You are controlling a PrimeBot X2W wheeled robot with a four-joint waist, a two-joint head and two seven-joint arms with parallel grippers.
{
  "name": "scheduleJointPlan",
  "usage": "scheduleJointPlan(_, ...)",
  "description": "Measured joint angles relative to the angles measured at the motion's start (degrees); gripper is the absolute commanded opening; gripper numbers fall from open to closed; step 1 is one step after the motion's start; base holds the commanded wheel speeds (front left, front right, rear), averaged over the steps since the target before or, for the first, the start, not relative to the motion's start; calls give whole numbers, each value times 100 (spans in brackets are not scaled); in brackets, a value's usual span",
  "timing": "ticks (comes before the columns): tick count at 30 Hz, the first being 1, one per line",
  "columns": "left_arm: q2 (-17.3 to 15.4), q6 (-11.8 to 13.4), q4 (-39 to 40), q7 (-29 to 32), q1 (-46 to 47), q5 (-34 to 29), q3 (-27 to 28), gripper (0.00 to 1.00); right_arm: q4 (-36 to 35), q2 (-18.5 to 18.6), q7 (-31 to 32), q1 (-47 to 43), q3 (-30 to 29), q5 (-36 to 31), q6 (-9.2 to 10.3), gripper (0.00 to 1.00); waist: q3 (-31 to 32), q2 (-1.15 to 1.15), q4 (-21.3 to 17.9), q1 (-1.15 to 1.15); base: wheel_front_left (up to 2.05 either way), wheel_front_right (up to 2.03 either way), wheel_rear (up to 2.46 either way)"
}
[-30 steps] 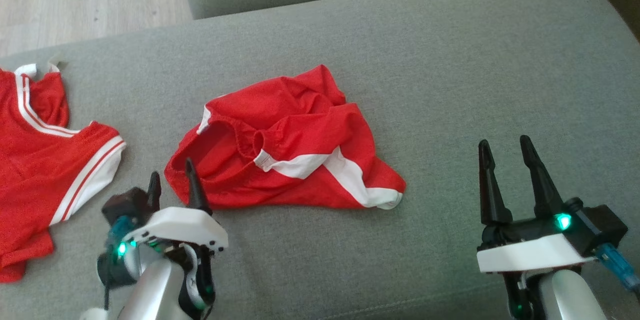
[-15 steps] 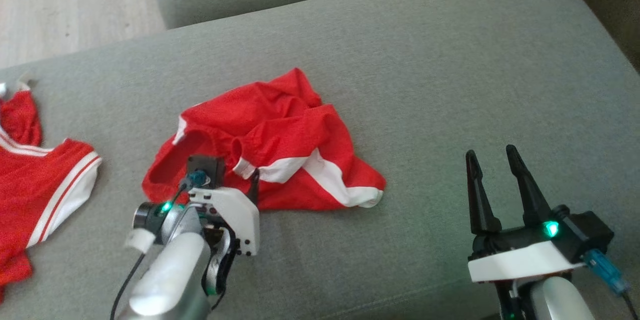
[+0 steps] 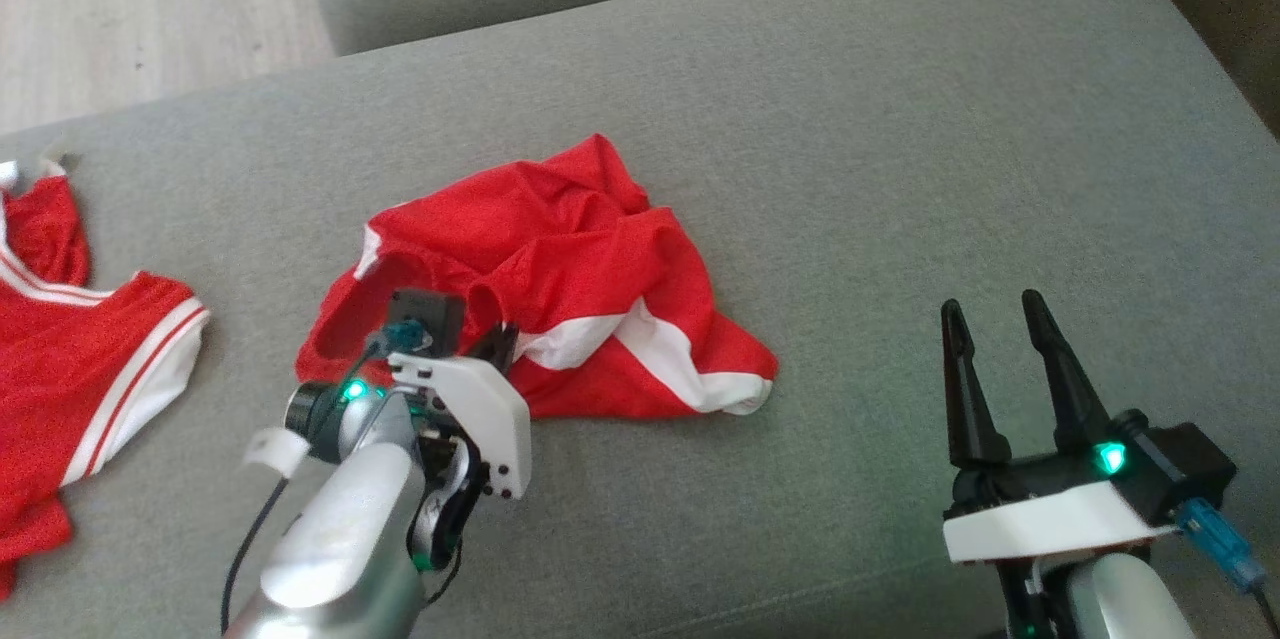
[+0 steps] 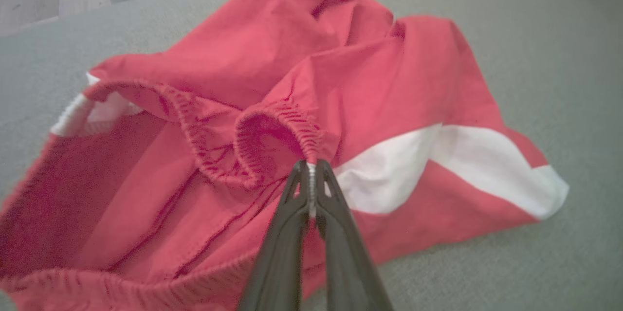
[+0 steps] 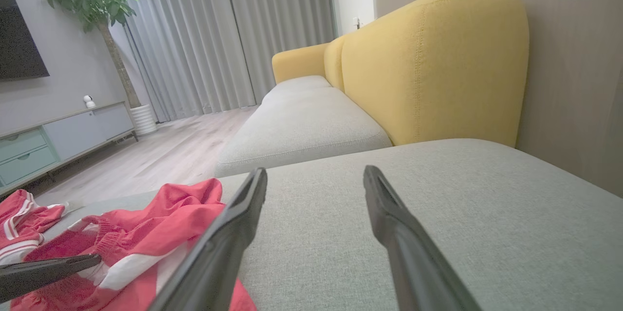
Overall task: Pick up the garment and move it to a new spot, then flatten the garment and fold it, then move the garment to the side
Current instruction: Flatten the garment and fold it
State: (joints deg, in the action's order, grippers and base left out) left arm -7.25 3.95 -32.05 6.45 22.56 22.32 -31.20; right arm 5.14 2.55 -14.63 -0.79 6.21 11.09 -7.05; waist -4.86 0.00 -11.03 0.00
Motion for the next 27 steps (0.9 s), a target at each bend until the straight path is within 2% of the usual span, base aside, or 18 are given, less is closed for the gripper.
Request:
scheduleJointPlan(3, 2, 21, 360, -202, -108, 229, 171, 0, 0, -1, 0, -12, -37, -1, 0, 100, 44, 0, 106, 0, 0, 0, 0)
scheduleJointPlan(7, -153, 223, 1400, -311, -847, 599, 535, 0, -15, -1, 0, -142, -156, -4, 0, 100, 116, 0, 250, 0, 0, 0, 0)
scheduleJointPlan(8, -153, 223, 1400, -311, -847, 599, 535, 0, -15, -1, 0, -142, -156, -4, 0, 100, 116, 0, 250, 0, 0, 0, 0)
scheduleJointPlan(12, -535, 497, 2386, -305, -2170, 889, 861, 0, -70, -1, 0, -313, -288, -19, 0, 100, 159, 0, 415, 0, 0, 0, 0)
scheduleJointPlan(14, -598, 570, 2709, -271, -2827, 1140, 981, 0, -71, -1, 0, -366, -338, -62, 0, 100, 164, 0, 510, 0, 0, 0, 0)
scheduleJointPlan(18, -703, 644, 2840, -243, -3502, 1293, 1051, 0, -73, -2, 0, -356, -326, -111, 0, 100, 140, 0, 687, 0, 0, 0, 0)
scheduleJointPlan(22, -701, 675, 2826, -299, -3511, 1415, 1204, 2, -69, -2, 0, -352, -307, -125, 0, 100, 139, 0, 810, 0, 0, 0, 0)
scheduleJointPlan(23, -702, 693, 2807, -303, -3507, 1415, 1234, 24, -67, -2, 0, -349, -301, -132, 0, 100, 142, 0, 824, 0, 0, 0, 0)
scheduleJointPlan(24, -704, 719, 2793, -311, -3507, 1415, 1257, 79, -66, -2, 0, -345, -297, -151, 0, 100, 147, 0, 832, 0, 0, 0, 0)
scheduleJointPlan(25, -704, 723, 2782, -311, -3505, 1416, 1287, 100, -64, -2, 0, -344, -293, -156, 0, 100, 153, 0, 836, 0, 0, 0, 0)
scheduleJointPlan(27, -734, 742, 2778, -298, -3494, 1415, 1302, 100, -56, -2, 0, -343, -267, -157, 0, 100, 165, 0, 819, 0, 0, 0, 0)
